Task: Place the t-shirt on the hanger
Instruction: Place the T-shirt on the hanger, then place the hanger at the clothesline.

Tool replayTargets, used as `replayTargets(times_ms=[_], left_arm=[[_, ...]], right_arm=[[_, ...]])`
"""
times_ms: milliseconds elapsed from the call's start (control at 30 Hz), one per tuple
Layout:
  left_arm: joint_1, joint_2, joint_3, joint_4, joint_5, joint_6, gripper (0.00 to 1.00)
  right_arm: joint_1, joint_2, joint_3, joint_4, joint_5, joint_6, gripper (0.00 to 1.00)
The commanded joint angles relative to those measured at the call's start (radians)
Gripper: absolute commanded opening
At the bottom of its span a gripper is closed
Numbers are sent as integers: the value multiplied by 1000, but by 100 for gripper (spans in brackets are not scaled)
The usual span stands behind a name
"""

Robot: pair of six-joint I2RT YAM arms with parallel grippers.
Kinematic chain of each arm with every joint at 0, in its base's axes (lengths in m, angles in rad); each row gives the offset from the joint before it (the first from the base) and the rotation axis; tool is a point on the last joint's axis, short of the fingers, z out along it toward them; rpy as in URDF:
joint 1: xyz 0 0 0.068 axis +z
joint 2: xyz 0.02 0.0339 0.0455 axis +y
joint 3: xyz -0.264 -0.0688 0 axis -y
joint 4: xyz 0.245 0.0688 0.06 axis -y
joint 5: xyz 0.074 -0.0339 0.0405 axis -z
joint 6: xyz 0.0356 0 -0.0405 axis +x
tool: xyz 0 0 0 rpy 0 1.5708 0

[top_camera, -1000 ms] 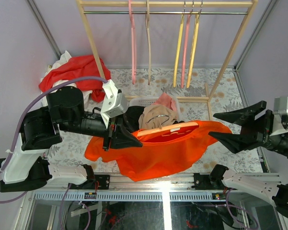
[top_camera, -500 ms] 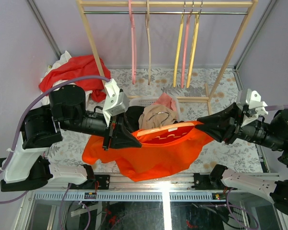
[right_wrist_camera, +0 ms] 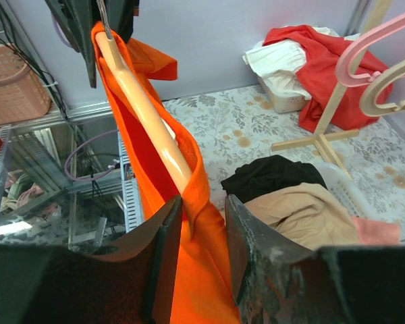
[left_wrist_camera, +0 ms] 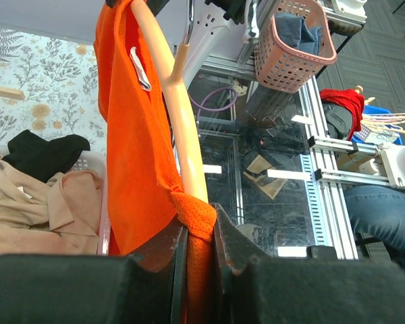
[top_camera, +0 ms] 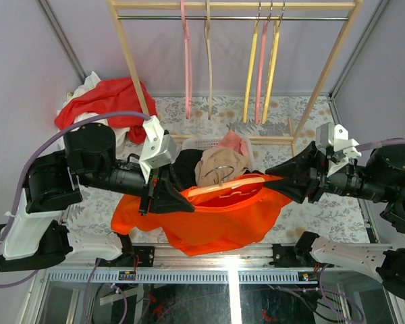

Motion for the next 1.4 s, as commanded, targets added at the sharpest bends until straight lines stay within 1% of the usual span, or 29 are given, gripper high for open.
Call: replayTargets(times_ms=[0,100,167,200,267,333,433,467,500,533,567,600,700,800,900,1067,1200,1367], left_arm=[[-6,22,28,171,49,3,0],[-6,21,28,172,42,3,0],[-6,17,29,173,36,2,0],[-5,15,31,173,34,2,0],[-7,10,33,176,27,1,0],[-6,7,34,188,16,-6,0],[-5,26,72,195,-59,-24,0],[-5,33,87,202,-107,-35,2],[-5,42,100,208,-149,-41,7],[-6,51,119,210,-197,-45,18],[-7,58,133,217,-253,-50,22],[-5,56,138,227,-299,-53,26],[-6,25,121,289,-409,-47,36],[-6,-20,97,340,-508,-35,36],[-7,-51,89,360,-567,-32,37],[-6,-68,92,345,-588,-34,35],[-6,-65,96,328,-589,-35,31],[-5,-48,110,313,-582,-33,28]], right_arm=[[4,57,13,36,-125,6,39],[4,57,13,34,-140,3,42],[4,53,7,32,-141,1,42],[4,49,2,32,-141,0,40],[4,42,-3,29,-127,1,27],[4,35,-2,21,-112,1,19],[3,23,18,0,-56,10,1],[4,17,29,-5,-21,15,0],[3,11,43,-16,20,18,0],[4,8,60,-27,70,24,0],[3,2,77,-35,149,30,0],[3,-4,95,-48,190,34,0],[3,-19,168,-94,380,40,0],[4,-29,248,-151,574,36,0],[4,-50,295,-189,743,20,0],[3,-53,421,-268,993,1,0],[4,-73,514,-284,1113,-25,0],[4,-142,553,-234,1185,-24,0]])
